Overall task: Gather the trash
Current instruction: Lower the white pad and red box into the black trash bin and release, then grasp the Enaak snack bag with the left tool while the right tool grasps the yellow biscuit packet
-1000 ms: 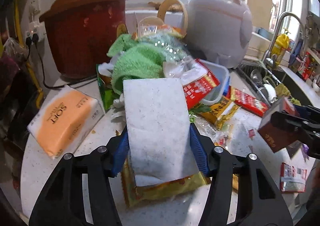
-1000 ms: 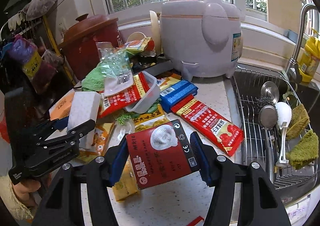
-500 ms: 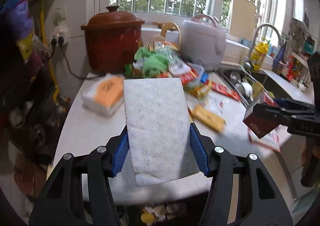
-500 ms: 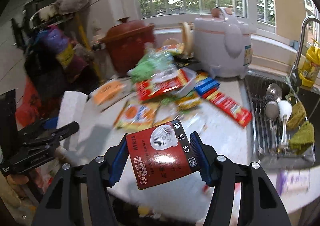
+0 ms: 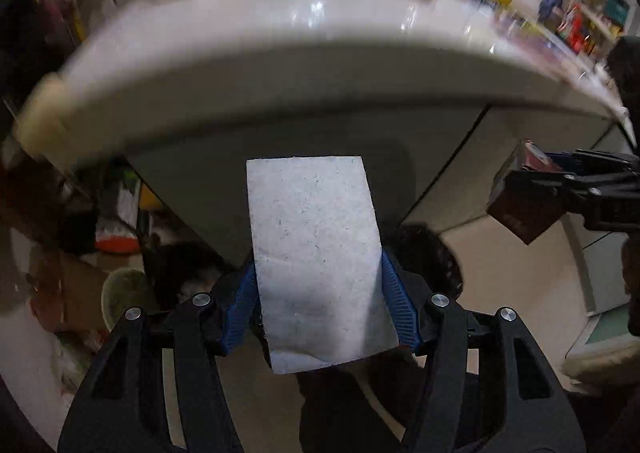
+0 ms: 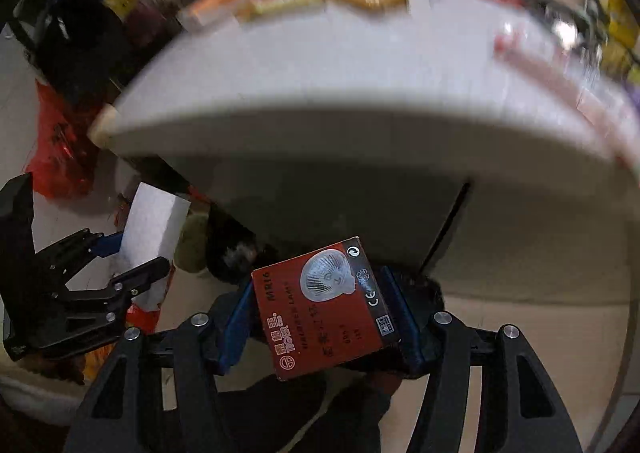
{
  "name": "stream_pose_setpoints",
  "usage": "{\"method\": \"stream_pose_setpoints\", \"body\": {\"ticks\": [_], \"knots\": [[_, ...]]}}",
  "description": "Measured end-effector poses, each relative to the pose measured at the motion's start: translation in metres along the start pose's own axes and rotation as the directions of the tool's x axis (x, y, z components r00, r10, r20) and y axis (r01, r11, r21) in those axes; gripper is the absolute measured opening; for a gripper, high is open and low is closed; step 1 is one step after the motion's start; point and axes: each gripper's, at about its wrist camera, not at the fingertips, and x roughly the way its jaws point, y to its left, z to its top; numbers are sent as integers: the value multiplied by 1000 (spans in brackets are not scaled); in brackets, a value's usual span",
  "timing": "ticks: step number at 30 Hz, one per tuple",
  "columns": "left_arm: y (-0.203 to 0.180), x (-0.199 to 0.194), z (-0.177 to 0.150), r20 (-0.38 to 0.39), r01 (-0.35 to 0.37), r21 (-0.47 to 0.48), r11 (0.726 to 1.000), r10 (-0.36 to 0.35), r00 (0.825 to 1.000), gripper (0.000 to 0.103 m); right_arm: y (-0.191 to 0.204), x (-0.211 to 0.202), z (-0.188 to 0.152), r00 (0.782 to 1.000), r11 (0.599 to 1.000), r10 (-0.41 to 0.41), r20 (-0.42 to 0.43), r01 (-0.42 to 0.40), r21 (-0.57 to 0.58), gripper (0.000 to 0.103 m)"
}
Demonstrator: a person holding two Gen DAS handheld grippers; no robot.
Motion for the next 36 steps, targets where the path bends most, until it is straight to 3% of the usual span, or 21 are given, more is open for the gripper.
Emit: {"method": "stream_pose_setpoints", "body": {"ticks": [7, 9, 10, 11, 12, 15, 19, 23, 25, 28, 29, 31, 36], "knots": [[6, 93, -26, -65, -25, -13, 1000, 24, 998, 58, -21, 89, -27, 997, 998, -45, -65, 47, 31, 58], [5, 110, -33, -90, -13, -10, 1000, 12, 996, 64, -25, 109, -31, 995, 998, -44, -86, 48, 45, 59], [5, 118, -37, -108, -14, -6, 1000, 13, 994, 68, -28, 115, -32, 995, 997, -57, -86, 61, 52, 73], [5, 121, -40, -117, -26, 0, 1000, 26, 993, 82, -30, 116, -32, 995, 996, -63, -79, 67, 59, 87], [5, 123, -43, -121, -45, 5, 999, 45, 992, 89, -32, 117, -31, 995, 996, -71, -70, 75, 56, 88], [8, 118, -47, -121, -46, -3, 999, 45, 992, 89, -32, 110, -32, 993, 995, -91, -76, 95, 39, 88], [12, 86, -40, -85, -36, -7, 999, 35, 996, 89, -31, 73, -27, 995, 995, -91, -26, 92, 34, 88], [16, 7, -9, 63, -30, -18, 999, 31, 998, 90, -14, -12, 7, 992, 999, -27, 121, 25, 21, 88], [18, -29, 10, 147, -28, -26, 999, 32, 989, 91, 1, -60, 36, 972, 1000, 18, 232, -15, -14, 89], [21, -76, 45, 294, -40, -38, 999, 49, 955, 93, 16, -98, 76, 934, 997, 45, 354, -18, -78, 96], [22, -86, 56, 327, -37, -45, 998, 50, 944, 93, 19, -105, 94, 919, 994, 58, 390, -15, -112, 97], [24, -100, 79, 383, -38, -65, 997, 60, 922, 93, 28, -97, 123, 912, 988, 46, 408, 20, -156, 97], [32, -106, 124, 428, -49, -113, 992, 93, 899, 93, 7, -39, 189, 959, 982, 20, 281, 35, -188, 94]]}}
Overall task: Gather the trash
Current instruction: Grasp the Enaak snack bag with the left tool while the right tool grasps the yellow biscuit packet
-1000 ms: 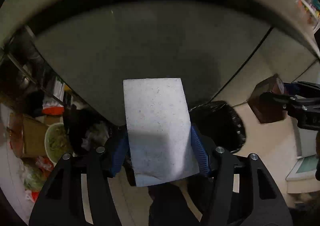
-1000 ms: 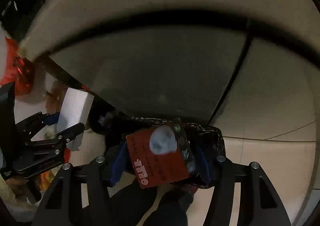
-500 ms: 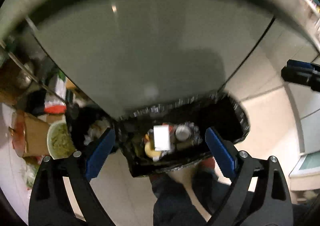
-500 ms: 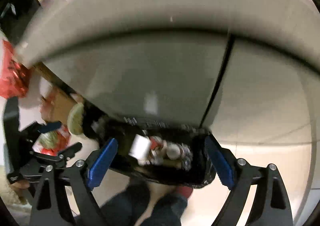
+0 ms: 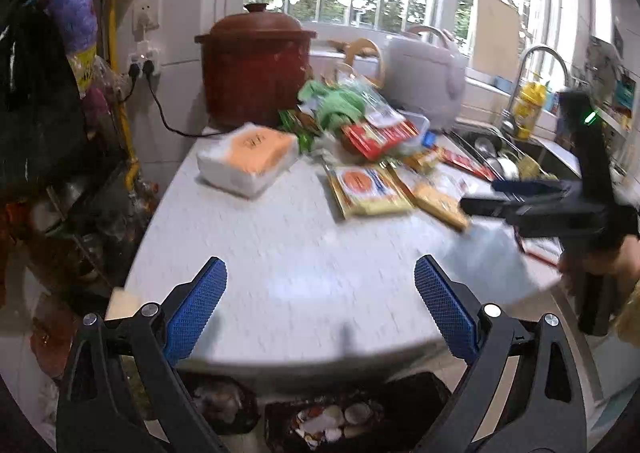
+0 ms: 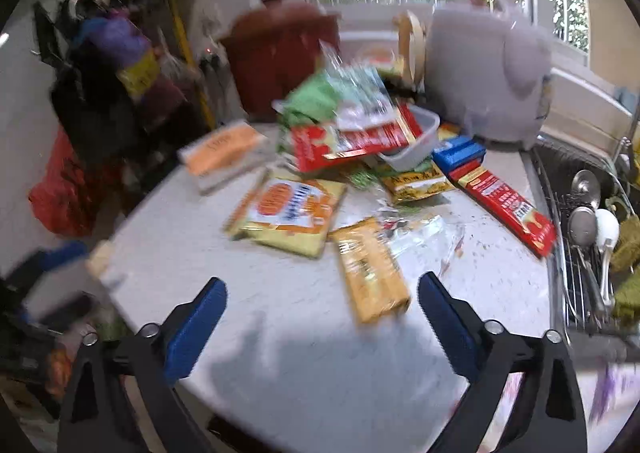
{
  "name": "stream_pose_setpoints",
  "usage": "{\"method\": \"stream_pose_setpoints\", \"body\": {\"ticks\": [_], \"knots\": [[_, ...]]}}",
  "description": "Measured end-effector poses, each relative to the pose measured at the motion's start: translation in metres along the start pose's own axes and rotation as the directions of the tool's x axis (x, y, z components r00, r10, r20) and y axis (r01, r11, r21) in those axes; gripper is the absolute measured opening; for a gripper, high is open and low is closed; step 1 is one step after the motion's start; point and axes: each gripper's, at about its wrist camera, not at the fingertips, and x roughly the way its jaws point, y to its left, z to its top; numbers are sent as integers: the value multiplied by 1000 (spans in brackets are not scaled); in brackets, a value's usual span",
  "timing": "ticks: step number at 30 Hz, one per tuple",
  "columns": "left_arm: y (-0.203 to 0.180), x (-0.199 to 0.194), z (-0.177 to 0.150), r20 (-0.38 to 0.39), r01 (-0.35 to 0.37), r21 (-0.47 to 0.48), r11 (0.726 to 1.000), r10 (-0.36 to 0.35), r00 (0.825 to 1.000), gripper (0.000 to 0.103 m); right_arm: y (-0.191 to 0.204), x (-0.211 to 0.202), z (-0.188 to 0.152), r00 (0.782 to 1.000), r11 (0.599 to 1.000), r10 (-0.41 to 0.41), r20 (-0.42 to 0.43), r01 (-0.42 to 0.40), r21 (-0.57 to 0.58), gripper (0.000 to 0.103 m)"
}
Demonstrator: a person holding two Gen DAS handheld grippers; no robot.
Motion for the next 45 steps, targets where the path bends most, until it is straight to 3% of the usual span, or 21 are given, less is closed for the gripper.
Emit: {"method": "stream_pose_setpoints", "body": {"ticks": [4, 10, 12, 14, 15, 18, 19, 25, 34, 39, 45], "knots": [[3, 12, 9, -18, 2, -17, 1000, -3, 1000, 93, -9, 29, 5, 998, 999, -21, -66, 19, -29, 94], [4, 26, 18, -40, -6, -13, 1000, 5, 999, 93, -15, 46, 6, 993, 998, -57, -101, 56, -16, 94], [6, 32, 21, -49, -6, -19, 1000, 5, 999, 93, -16, 51, 5, 992, 998, -59, -114, 60, -1, 89], [7, 37, 23, -57, -5, -24, 1000, 3, 998, 93, -17, 56, 2, 989, 999, -49, -140, 51, 11, 75], [7, 40, 24, -62, -6, -27, 1000, 5, 998, 93, -15, 56, 2, 989, 998, -59, -132, 60, 2, 73], [6, 49, 27, -71, -7, -25, 1000, 5, 997, 93, -14, 56, 2, 990, 997, -75, -118, 74, -13, 42], [5, 52, 27, -73, -5, -23, 1000, 4, 997, 93, -16, 55, 3, 991, 998, -70, -116, 70, -3, 36], [-10, 81, 35, -93, 35, -9, 999, -36, 995, 93, -23, 36, 5, 994, 998, -67, -81, 68, 12, 36], [-55, 141, 63, -155, 82, 62, 995, -72, 985, 93, -61, -18, 19, 991, 985, -131, 17, 129, 117, 36], [-71, 177, 63, -258, 22, 109, 994, 7, 966, 93, -71, -28, 19, 989, 978, -146, 33, 140, 154, 36], [-69, 188, 63, -269, -21, 105, 994, 49, 962, 93, -73, -28, 19, 989, 976, -139, 41, 130, 174, 37]]}}
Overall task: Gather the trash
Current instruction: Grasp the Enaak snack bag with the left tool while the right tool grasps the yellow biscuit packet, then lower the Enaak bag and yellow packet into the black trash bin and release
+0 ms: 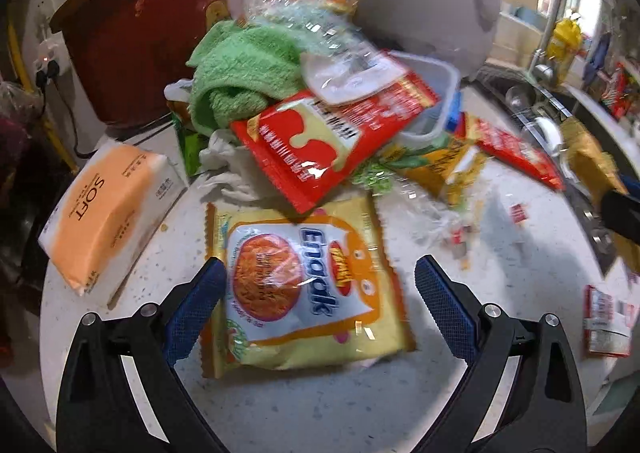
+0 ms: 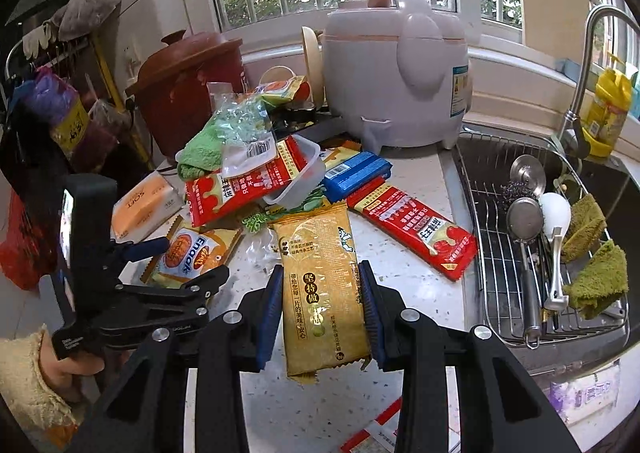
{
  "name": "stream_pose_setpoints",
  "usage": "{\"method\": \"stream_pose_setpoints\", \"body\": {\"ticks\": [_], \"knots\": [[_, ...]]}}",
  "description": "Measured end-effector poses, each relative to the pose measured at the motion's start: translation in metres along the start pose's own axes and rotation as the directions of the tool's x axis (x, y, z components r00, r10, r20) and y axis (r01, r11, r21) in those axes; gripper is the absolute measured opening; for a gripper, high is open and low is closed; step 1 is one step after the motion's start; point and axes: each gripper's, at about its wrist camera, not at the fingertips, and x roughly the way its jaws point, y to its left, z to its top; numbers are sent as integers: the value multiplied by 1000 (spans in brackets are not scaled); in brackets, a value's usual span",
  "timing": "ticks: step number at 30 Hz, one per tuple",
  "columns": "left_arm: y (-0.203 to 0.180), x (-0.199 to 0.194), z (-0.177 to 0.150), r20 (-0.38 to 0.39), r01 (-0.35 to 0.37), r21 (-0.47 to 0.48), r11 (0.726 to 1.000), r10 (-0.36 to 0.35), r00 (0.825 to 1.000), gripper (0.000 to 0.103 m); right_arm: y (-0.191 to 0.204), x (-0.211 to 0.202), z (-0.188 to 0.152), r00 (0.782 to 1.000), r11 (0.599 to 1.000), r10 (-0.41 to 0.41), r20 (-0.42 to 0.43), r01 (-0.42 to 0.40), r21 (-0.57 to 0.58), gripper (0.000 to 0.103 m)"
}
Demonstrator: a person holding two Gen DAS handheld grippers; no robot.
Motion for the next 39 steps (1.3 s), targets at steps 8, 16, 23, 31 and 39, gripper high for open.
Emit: {"method": "stream_pose_setpoints", "body": {"ticks": [8, 16, 23, 31, 39], "knots": [[7, 7, 3, 2, -71, 6, 997, 71, 997, 93, 7, 7, 0, 1000, 1000, 23, -7, -23, -2, 37], [13, -1, 6, 49, -29, 3, 1000, 29, 998, 66, 12, 8, 2, 999, 999, 33, 3, -33, -4, 37], [22, -27, 2, 107, -14, -5, 1000, 14, 994, 65, 17, 2, 4, 999, 999, 45, 24, -44, -6, 37], [31, -79, -26, 148, -6, 2, 1000, 5, 989, 65, 34, -20, -4, 996, 997, 75, 42, -73, -37, 37], [34, -147, -122, 73, 61, 56, 997, -65, 995, 65, 56, -71, -62, 990, 989, 133, -37, -135, -61, 37]]}}
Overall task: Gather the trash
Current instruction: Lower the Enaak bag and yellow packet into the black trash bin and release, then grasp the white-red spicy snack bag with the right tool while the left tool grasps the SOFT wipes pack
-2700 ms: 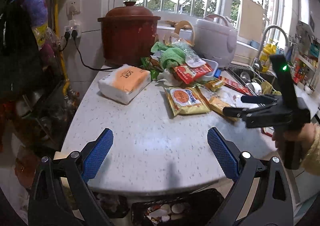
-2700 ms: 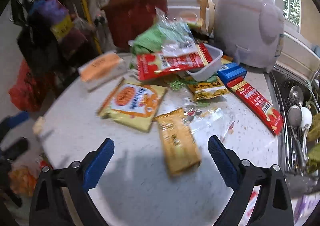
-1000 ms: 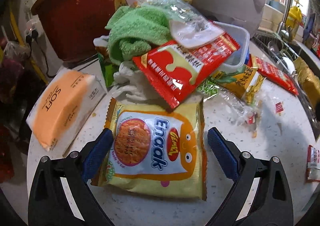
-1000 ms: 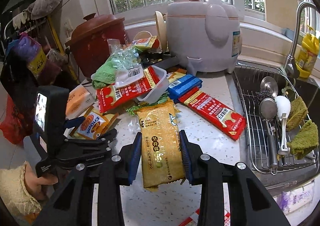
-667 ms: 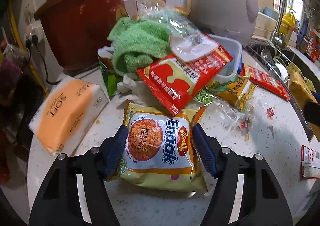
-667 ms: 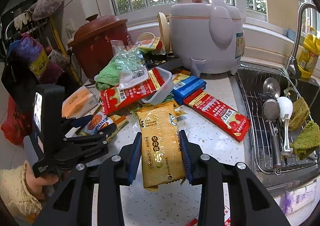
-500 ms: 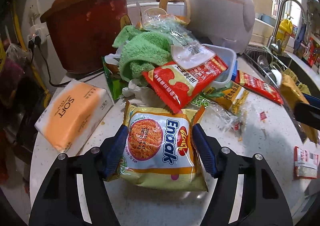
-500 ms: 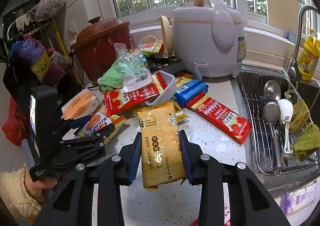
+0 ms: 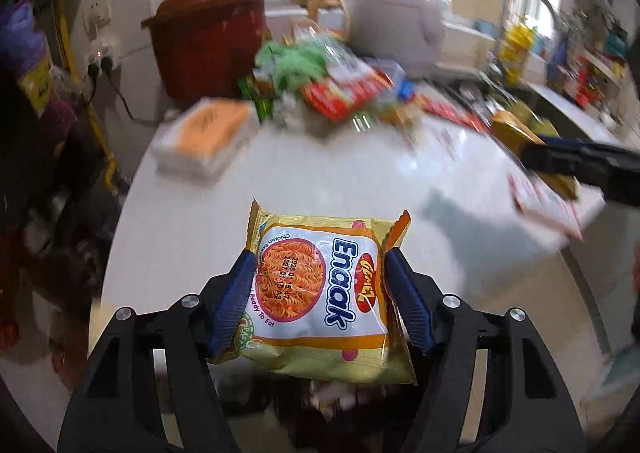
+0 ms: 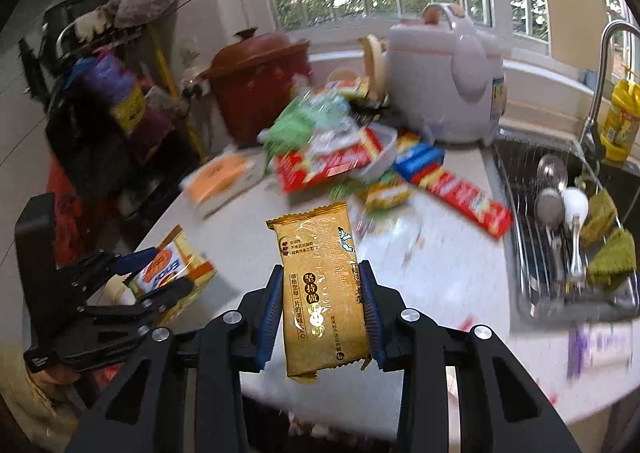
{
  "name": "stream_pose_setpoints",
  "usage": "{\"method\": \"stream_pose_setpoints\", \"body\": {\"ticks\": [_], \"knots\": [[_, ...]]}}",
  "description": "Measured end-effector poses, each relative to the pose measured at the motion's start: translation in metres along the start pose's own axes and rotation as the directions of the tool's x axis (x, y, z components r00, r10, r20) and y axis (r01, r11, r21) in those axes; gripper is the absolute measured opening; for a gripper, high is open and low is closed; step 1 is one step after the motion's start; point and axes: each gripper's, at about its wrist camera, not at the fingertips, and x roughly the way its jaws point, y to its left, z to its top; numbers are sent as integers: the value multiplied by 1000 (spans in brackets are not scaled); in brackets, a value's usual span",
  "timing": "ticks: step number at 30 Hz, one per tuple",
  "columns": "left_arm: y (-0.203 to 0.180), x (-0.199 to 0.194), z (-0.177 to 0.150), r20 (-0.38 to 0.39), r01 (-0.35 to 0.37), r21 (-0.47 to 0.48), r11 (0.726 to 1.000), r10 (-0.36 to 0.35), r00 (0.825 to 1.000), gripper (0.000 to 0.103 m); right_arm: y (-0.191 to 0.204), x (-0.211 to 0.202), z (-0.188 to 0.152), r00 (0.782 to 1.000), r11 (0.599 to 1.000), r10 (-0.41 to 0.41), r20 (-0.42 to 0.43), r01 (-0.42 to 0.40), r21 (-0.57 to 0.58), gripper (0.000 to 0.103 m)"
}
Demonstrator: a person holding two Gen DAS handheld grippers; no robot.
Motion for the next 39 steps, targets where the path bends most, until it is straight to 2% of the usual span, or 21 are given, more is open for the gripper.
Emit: {"method": "stream_pose_setpoints", "body": {"ticks": [2, 4, 8, 11, 14, 18, 19, 20, 21, 25, 27, 29, 32, 33, 34, 35, 39], "knots": [[-4, -18, -33, -60, 45, 7, 999, -44, 997, 65, 7, -8, -24, 998, 1000, 22, -56, -22, 10, 37], [-10, -23, -58, -119, 62, 16, 998, -59, 991, 65, 13, -11, -54, 990, 999, 38, -134, -35, 26, 37], [-20, -8, -104, -222, 98, 4, 995, -94, 970, 66, 15, 4, -104, 966, 997, 51, -251, -35, 70, 37], [-24, 22, -130, -271, 110, -17, 994, -110, 956, 66, 11, 33, -140, 945, 996, 49, -324, -23, 85, 37], [-29, 68, -158, -311, 117, -16, 993, -116, 943, 66, 7, 72, -174, 922, 999, 24, -387, -5, 50, 37], [-28, 125, -190, -356, 96, -52, 994, -108, 928, 68, -3, 127, -211, 889, 999, 16, -457, 1, 38, 37], [-28, 136, -195, -359, 94, -48, 994, -105, 927, 71, -4, 138, -217, 886, 1000, 10, -463, 1, 24, 43], [-30, 147, -201, -363, 87, -40, 995, -96, 927, 77, -6, 150, -223, 881, 1000, -16, -472, 16, -3, 67], [-32, 156, -206, -365, 71, -22, 997, -74, 928, 86, -8, 156, -227, 879, 1000, -30, -476, 29, -10, 77], [-37, 154, -209, -343, 88, 26, 996, -74, 936, 87, -14, 146, -230, 894, 998, -68, -444, 54, -45, 82], [-36, 136, -201, -319, 123, 36, 992, -106, 942, 88, -15, 127, -224, 899, 998, -68, -432, 57, -39, 82], [-33, 120, -193, -303, 140, 47, 989, -119, 946, 88, -12, 96, -208, 915, 997, -75, -396, 62, -44, 82], [-32, 87, -169, -261, 168, 54, 984, -148, 954, 88, -3, 32, -167, 961, 997, -65, -267, 53, -52, 85], [-34, 73, -159, -238, 177, 58, 983, -158, 958, 89, -1, 9, -149, 977, 996, -76, -199, 65, -60, 89], [-35, 60, -149, -214, 183, 61, 981, -167, 963, 90, -3, -4, -133, 985, 994, -93, -149, 83, -72, 99], [-35, 50, -138, -195, 179, 66, 982, -163, 967, 91, -7, -21, -113, 990, 989, -119, -81, 111, -95, 98], [-35, 24, -103, -119, 165, 73, 984, -156, 981, 91, -37, -41, -68, 975, 965, -220, 18, 220, -145, 98]]}}
